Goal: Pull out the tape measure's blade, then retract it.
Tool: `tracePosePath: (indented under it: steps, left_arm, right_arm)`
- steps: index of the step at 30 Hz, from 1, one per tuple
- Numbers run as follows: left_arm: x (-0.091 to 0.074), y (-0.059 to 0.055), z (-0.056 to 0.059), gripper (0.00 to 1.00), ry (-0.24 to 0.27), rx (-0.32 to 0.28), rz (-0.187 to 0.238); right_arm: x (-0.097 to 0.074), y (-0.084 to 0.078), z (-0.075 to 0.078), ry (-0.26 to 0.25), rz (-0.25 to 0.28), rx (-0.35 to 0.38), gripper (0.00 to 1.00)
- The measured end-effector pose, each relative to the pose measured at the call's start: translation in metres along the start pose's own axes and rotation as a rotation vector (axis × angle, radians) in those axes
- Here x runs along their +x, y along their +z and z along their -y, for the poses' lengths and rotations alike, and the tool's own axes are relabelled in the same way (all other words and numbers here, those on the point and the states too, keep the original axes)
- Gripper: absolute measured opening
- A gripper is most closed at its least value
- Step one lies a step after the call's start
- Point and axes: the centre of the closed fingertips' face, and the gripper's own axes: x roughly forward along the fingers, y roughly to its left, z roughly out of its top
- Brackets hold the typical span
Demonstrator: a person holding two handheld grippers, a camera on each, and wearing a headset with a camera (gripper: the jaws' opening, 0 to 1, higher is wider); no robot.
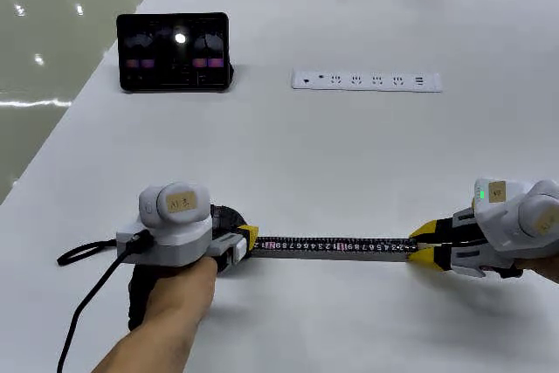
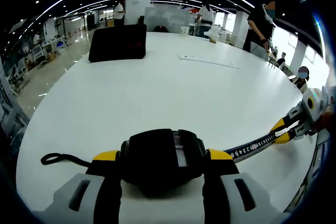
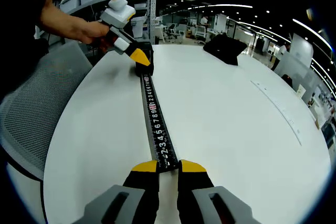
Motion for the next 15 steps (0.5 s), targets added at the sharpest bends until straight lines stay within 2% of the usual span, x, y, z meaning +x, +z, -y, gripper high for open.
tracePosePath:
  steps: [15]
  left_arm:
    - [-0.0002,-0.0004,0.0002,0.57,-0.025,0.002,-0.004]
  right_arm:
    - [0.0005,-0.0004,-0.0014,0.010,-0.013,-0.005,0.09]
